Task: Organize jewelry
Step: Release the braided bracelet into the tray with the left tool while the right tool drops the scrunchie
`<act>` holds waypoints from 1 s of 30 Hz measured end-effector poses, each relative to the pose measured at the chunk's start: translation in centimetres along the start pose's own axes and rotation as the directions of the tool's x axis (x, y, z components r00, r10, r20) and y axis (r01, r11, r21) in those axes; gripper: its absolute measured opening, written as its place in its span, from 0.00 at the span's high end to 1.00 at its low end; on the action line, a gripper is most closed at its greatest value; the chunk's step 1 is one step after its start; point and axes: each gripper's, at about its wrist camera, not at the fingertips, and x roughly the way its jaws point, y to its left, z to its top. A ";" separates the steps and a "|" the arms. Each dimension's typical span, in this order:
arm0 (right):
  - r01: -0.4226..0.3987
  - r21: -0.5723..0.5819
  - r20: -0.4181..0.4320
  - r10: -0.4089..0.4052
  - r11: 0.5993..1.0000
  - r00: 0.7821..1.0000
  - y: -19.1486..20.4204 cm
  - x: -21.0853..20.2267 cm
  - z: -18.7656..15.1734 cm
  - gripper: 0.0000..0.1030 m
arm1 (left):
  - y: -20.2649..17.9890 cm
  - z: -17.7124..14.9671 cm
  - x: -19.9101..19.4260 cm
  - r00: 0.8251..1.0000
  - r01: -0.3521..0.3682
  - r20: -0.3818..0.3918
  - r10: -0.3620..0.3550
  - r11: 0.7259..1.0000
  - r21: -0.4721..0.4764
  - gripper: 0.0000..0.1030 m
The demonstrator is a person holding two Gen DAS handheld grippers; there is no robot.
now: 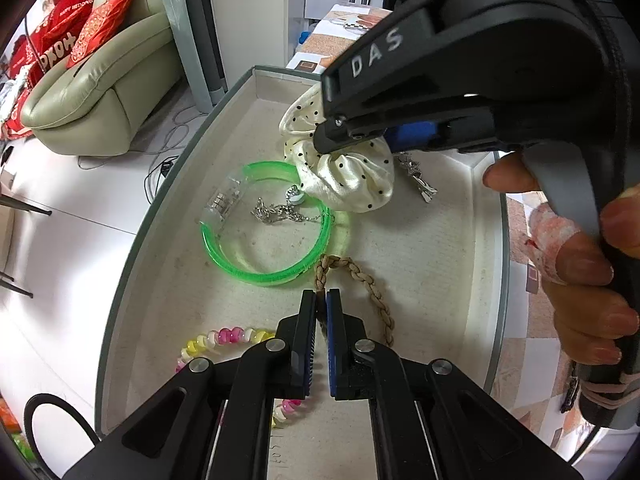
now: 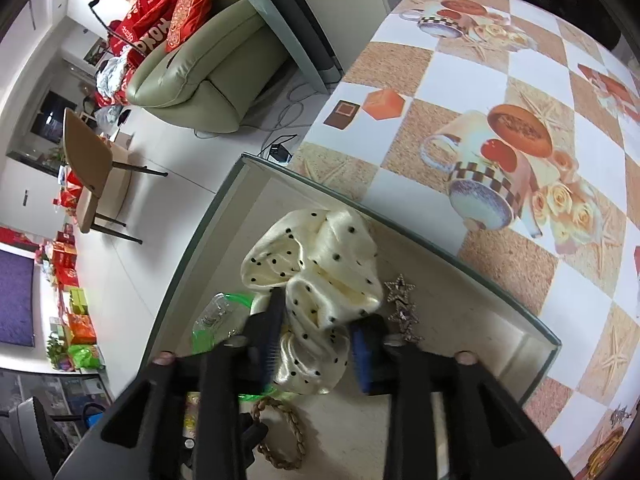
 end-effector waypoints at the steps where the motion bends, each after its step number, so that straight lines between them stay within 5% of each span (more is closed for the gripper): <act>1: -0.010 0.005 0.002 0.010 1.000 1.000 -0.2 -0.2 -0.1 0.51 | -0.1 0.0 -0.1 1.000 -0.003 0.000 0.003 1.000 0.001 0.91; 8: -0.084 0.057 0.043 0.081 0.995 0.996 -1.0 -2.9 -0.7 0.29 | -0.7 -0.2 -0.9 1.000 -0.022 -0.004 0.022 0.999 0.029 0.91; 14: -0.107 0.095 0.097 0.098 0.990 0.990 -2.0 -6.1 -1.9 0.23 | -0.8 0.0 -1.1 0.999 -0.031 -0.013 0.031 0.999 0.036 0.91; 30: -0.095 0.253 0.163 0.054 0.963 0.985 -8.7 -12.8 -9.7 0.23 | -1.6 0.3 -2.6 1.000 -0.025 -0.017 0.025 0.999 0.037 0.91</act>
